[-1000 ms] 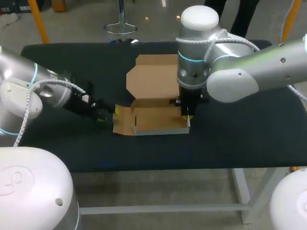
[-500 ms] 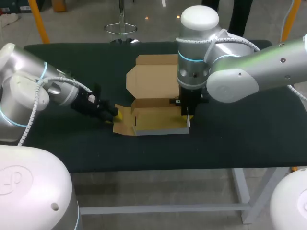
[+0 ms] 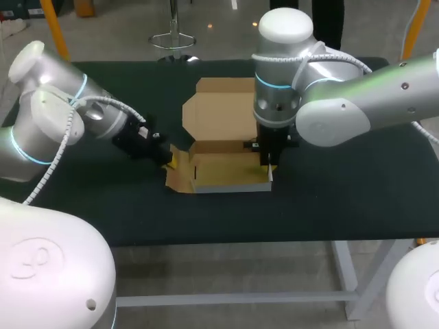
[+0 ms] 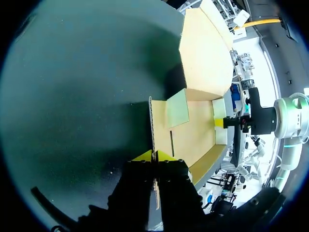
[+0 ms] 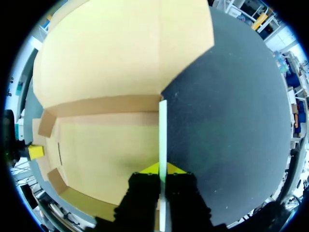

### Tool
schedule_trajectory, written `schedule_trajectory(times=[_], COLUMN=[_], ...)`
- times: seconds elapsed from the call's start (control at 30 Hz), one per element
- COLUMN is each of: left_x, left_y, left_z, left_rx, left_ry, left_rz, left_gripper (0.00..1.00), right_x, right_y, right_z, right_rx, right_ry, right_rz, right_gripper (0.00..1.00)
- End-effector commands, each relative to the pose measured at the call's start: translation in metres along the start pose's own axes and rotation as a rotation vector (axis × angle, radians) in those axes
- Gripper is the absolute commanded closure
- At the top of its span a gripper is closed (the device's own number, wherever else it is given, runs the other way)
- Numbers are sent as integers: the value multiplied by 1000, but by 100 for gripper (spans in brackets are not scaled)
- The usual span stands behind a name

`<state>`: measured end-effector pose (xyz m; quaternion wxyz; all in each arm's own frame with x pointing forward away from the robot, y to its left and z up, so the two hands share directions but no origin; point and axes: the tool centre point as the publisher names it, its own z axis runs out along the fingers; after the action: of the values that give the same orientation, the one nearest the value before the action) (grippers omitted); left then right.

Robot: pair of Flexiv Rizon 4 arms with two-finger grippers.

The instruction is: Assemble the packaging by folding the flat box into shape, placing the metal phone stand inside, and closing the box properly

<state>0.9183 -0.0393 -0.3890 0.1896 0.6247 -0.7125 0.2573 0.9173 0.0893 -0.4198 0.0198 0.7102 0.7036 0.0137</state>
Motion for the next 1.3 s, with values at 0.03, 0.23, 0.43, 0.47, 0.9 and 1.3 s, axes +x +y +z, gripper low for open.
schedule_trajectory(times=[0.03, 0.23, 0.43, 0.47, 0.9, 1.3], left_x=[15, 26, 38, 40, 45, 6], left_y=[1, -2, -3, -3, -1, 8], left_z=[-2, -2, 1, 1, -9, -55], left_rx=[11, 46, 43, 39, 40, 120], left_ry=[-106, -258, -345, -346, -356, -133], left_rz=[-7, -26, -26, -26, -17, -5], left_gripper=[100, 100, 100, 100, 52, 17], right_x=[3, 3, 3, 3, 3, 3], right_y=[1, 1, 1, 1, 1, 1], right_z=[-1, -1, -1, -1, -1, -1], right_rx=[4, 4, 4, 4, 4, 4], right_ry=[0, 0, 0, 0, 0, 0], right_rz=[-2, -2, -2, -2, -2, -2], right_gripper=[100, 100, 100, 100, 100, 100])
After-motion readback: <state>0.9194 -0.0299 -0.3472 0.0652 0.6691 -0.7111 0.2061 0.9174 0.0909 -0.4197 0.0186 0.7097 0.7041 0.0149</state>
